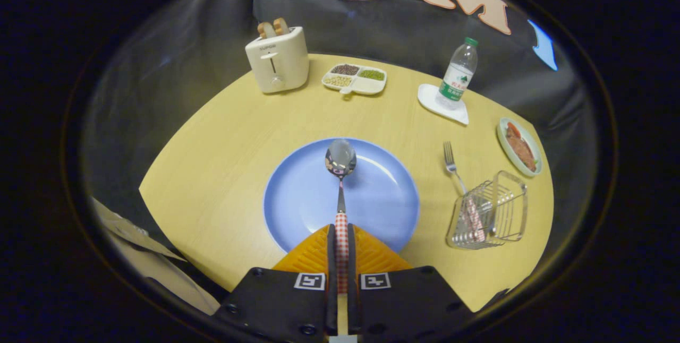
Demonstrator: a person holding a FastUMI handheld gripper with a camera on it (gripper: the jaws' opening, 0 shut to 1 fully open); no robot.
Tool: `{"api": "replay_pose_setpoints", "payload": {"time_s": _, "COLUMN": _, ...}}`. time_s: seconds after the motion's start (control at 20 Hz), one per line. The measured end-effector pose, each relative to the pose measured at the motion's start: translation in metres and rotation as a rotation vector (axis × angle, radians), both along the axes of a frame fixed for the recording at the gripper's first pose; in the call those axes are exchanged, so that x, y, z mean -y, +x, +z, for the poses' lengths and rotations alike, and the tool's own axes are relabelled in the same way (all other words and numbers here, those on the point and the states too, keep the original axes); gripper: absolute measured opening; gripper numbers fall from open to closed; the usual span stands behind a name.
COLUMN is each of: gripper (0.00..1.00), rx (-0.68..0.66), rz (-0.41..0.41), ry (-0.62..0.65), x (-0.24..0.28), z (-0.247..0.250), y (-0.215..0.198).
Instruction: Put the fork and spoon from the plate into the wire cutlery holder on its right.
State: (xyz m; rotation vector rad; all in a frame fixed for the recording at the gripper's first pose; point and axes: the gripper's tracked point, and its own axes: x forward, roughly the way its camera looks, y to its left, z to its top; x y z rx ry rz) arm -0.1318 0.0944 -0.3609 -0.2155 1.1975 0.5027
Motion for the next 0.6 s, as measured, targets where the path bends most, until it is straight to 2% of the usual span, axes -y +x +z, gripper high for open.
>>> {"api": "replay_pose_setpoints", "payload": {"time_s": 0.25, "gripper": 0.10, "rx": 0.022, "rz": 0.023, "ry": -0.020, "x": 0.030, "z": 0.025, "y": 0.018}}
{"api": "replay_pose_setpoints", "payload": {"time_s": 0.6, "gripper": 0.10, "rx": 0.038, "rz": 0.014, "ry": -0.066, "x": 0.090, "z": 0.047, "y": 0.045}}
